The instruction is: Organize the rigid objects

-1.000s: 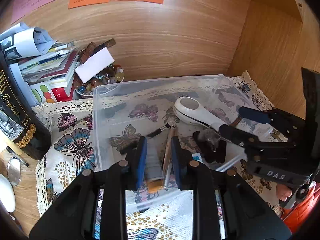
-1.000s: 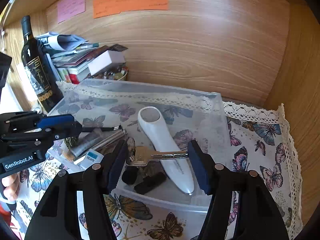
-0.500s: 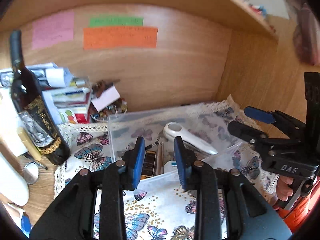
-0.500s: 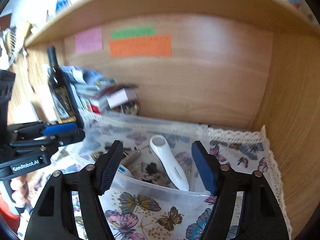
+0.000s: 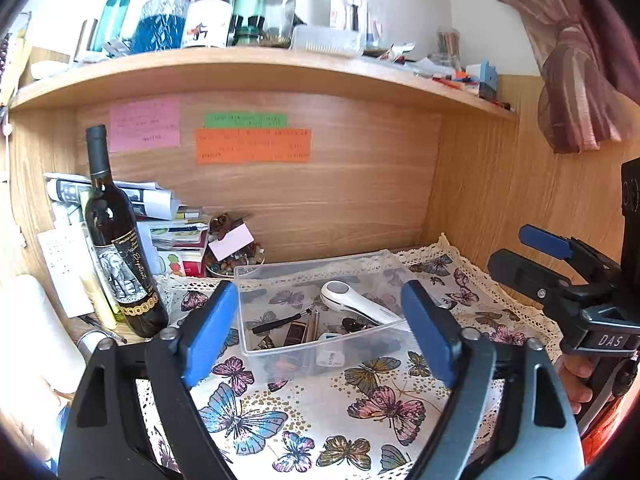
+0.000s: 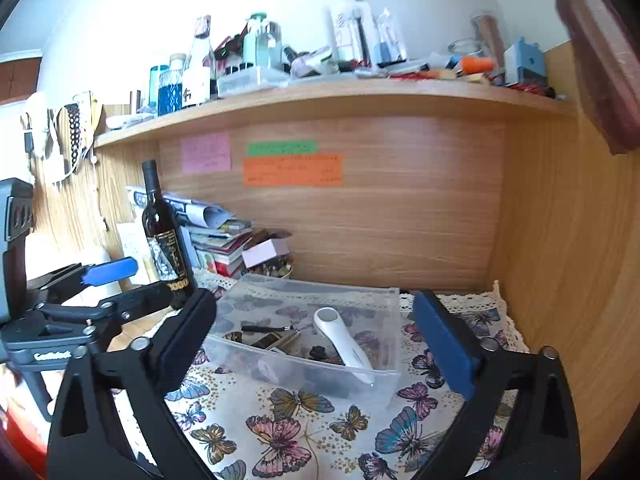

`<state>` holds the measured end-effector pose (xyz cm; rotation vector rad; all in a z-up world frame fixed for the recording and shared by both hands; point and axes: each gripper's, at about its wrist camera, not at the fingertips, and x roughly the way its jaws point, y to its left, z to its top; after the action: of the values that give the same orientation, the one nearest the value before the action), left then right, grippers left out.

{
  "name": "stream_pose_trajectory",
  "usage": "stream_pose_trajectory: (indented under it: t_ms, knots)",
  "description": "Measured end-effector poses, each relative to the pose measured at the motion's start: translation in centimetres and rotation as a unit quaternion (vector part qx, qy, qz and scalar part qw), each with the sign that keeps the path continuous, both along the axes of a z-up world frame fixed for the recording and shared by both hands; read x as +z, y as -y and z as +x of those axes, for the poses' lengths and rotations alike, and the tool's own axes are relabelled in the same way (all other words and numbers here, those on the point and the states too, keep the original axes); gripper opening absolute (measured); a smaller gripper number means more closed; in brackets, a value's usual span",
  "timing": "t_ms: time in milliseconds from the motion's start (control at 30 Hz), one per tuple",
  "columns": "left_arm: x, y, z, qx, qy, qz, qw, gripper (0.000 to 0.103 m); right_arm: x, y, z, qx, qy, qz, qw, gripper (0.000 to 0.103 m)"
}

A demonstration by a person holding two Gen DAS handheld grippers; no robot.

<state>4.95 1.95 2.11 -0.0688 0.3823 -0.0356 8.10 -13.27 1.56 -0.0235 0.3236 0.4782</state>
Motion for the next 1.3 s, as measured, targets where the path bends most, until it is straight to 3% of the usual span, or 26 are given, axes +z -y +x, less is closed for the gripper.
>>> stream_pose_trajectory:
  t_ms: [300, 1300]
  knots:
    - [0.5, 0.7, -1.9, 0.008, 0.023, 0.006, 0.9997, 0.096, -0.1, 0.3, -1.4, -0.001, 0.003, 0.004, 1.0, 0.103]
    - [0.6, 1.0, -2.0, 0.006, 0.026, 0.007, 0.9996, 0.099, -0.4, 0.0, -1.7, 0.002, -0.005, 0.012, 1.0, 0.103]
